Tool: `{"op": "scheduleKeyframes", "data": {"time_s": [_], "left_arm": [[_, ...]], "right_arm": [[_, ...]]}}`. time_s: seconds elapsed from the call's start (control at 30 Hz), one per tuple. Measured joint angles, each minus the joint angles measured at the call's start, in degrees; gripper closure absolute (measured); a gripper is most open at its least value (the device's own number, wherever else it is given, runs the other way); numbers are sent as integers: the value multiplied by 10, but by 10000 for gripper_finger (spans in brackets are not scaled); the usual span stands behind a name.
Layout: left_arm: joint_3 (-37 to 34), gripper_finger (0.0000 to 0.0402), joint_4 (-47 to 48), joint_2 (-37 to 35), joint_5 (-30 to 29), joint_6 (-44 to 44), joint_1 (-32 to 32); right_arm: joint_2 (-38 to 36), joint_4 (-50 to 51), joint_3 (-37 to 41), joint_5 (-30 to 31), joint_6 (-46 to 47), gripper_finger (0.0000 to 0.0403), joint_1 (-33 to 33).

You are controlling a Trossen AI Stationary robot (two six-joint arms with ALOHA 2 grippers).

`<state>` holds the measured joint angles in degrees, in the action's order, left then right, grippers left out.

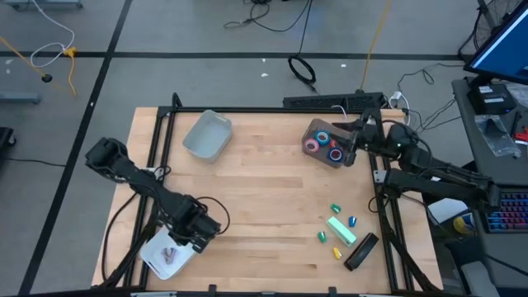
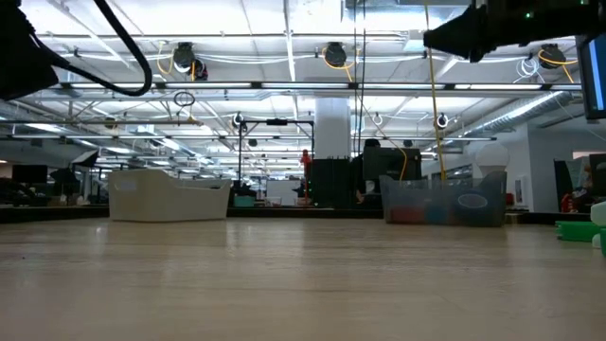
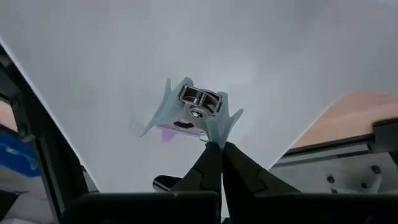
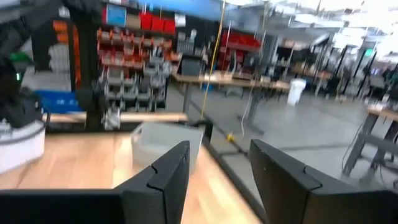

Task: Pick and place Stapler, Stapler remover, tape
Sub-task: Put the blue staple remover into the white bin

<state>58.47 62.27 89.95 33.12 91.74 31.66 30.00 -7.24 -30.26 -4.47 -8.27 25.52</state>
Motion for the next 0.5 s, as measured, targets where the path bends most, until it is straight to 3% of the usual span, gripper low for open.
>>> {"op": "scheduleKeyframes", "data": {"time_s": [0.5], "left_arm": [[-55, 400, -56, 6, -1, 19, -1]], "right_arm": [[-1, 43, 0, 0, 3, 243, 0]]}}
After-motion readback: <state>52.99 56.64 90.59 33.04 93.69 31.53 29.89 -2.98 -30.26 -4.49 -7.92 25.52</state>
